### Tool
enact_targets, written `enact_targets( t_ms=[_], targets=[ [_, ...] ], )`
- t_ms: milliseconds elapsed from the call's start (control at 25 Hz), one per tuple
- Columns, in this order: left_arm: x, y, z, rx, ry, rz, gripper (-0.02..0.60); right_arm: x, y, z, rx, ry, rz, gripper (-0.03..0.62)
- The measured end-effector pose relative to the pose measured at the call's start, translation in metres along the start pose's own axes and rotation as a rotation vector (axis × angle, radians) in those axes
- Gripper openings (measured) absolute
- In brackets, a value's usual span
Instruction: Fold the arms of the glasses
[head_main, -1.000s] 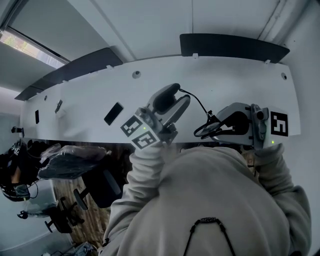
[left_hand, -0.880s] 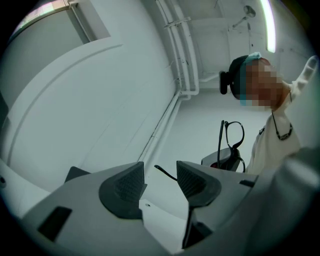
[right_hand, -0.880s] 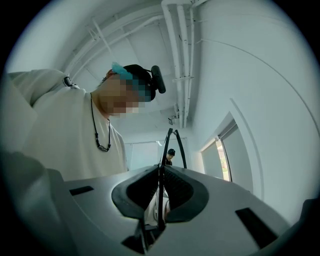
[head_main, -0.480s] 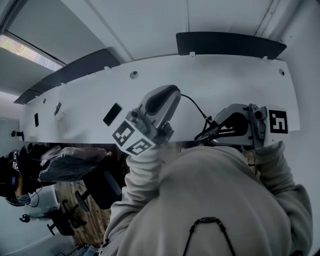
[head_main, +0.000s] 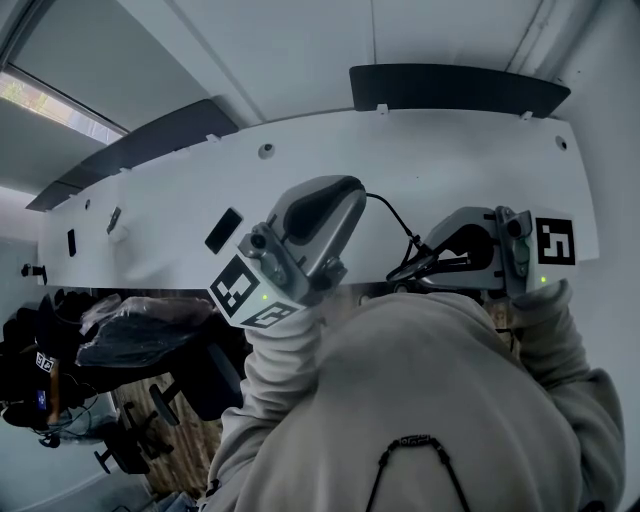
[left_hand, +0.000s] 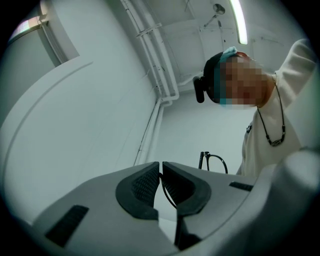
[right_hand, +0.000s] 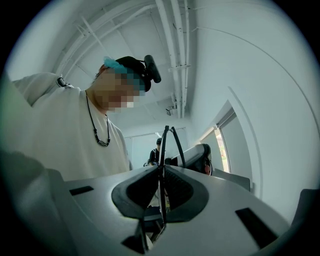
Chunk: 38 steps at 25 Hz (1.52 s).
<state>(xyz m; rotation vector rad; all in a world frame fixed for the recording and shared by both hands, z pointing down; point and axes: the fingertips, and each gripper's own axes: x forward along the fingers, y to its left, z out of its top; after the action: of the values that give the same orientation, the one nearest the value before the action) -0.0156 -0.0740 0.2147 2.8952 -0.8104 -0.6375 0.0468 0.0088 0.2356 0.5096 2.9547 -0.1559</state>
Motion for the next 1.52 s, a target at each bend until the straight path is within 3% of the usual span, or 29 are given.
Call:
enact_targets(
  t_ms=[600,1200,1520],
  targets=[
    [0.003,-0.02,0.016,0.055,0.021,-0.1,0.018,0.007,-0.018,-0.009,0.033,0.061,-0.034,0.051],
    [0.008,-0.029,0.022,-0.017,-0.029,-0.171,0.018,0.005,-0.038,-0.012,0.057,0.063,-0.07,0.051],
    [0.011,-0.035,0.02,-0.035,-0.016,-0.189,0.018,0.005,-0.045,-0.015,0.059,0.064,-0.085,0.051]
  ],
)
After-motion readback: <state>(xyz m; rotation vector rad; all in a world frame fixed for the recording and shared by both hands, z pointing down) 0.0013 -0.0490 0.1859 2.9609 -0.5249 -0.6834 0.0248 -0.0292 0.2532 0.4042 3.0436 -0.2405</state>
